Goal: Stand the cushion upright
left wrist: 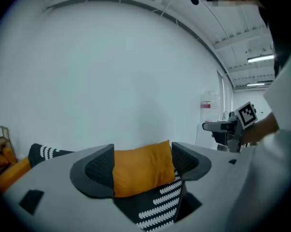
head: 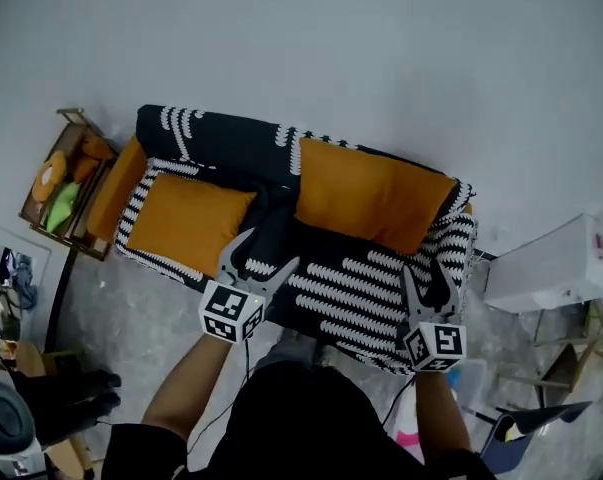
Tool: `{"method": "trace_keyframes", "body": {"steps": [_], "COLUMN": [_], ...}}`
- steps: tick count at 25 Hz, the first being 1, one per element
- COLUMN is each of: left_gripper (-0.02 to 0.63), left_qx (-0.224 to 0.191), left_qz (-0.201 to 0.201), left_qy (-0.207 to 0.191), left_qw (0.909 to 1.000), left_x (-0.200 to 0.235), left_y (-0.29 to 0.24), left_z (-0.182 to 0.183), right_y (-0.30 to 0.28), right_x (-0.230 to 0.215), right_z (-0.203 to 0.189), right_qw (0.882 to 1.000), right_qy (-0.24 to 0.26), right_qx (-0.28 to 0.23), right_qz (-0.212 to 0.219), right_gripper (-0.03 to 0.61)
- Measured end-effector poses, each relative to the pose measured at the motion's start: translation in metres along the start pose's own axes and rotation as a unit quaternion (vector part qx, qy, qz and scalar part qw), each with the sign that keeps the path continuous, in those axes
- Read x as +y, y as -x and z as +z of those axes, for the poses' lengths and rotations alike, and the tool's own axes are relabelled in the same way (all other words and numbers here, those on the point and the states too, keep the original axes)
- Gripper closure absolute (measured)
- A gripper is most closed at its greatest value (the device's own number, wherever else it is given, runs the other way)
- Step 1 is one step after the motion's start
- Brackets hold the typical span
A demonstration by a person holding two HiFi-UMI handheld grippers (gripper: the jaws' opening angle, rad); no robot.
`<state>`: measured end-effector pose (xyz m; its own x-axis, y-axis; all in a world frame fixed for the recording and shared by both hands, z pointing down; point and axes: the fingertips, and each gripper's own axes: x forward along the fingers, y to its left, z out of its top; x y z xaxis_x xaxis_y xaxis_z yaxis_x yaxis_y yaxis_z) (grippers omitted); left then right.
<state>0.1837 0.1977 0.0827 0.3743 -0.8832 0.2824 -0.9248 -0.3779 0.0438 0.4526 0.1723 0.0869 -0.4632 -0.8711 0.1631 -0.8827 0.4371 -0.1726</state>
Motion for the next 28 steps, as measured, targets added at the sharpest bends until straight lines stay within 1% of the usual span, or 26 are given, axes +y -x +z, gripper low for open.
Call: {"method": "trace_keyframes", "body": {"steps": [2, 5, 7, 10, 13, 16, 19, 24, 28], "left_gripper": [0.224, 0.224, 0.224, 0.234, 0.249, 0.259, 0.263, 0.278, 0.279], "left_qx": [-0.017, -0.036, -0.043, -0.042, -0.04, -0.043, -0.049, -0.055, -0.044], "left_qz": [0.027, 0.061, 0.085, 0.128, 0.175, 0.21, 0.238, 0.269, 0.284], "left_qy": [0.016, 0.045, 0.052, 0.062, 0.067, 0.074, 0.086, 0.095, 0.104], "left_qw": [0.9994, 0.9965, 0.9941, 0.9889, 0.9815, 0.9739, 0.9661, 0.9567, 0.9521], "left_x": [0.009, 0.026, 0.042, 0.076, 0.116, 0.161, 0.206, 0.265, 0.297], "left_y": [0.024, 0.057, 0.078, 0.118, 0.171, 0.228, 0.279, 0.344, 0.392], "left_z": [0.007, 0.007, 0.006, -0.002, -0.016, -0.029, -0.042, -0.058, -0.077], "right_y": [-0.004, -0.015, -0.025, -0.045, -0.066, -0.08, -0.09, -0.113, -0.118], "right_x": [0.024, 0.063, 0.087, 0.13, 0.189, 0.265, 0.332, 0.41, 0.466], "right_z": [0.011, 0.021, 0.023, 0.018, 0.007, -0.006, -0.015, -0.036, -0.065], "right_qw": [1.0, 0.998, 0.997, 0.995, 0.992, 0.985, 0.978, 0.972, 0.96], "right_qy": [-0.005, 0.01, 0.017, 0.011, 0.012, 0.016, 0.032, 0.027, 0.062], "right_qx": [-0.009, -0.013, -0.012, -0.006, 0.008, 0.025, 0.032, 0.049, 0.085], "right_qz": [0.021, 0.055, 0.072, 0.097, 0.127, 0.17, 0.203, 0.226, 0.259], "right_gripper": [0.31, 0.311, 0.31, 0.31, 0.311, 0.311, 0.311, 0.316, 0.318]}}
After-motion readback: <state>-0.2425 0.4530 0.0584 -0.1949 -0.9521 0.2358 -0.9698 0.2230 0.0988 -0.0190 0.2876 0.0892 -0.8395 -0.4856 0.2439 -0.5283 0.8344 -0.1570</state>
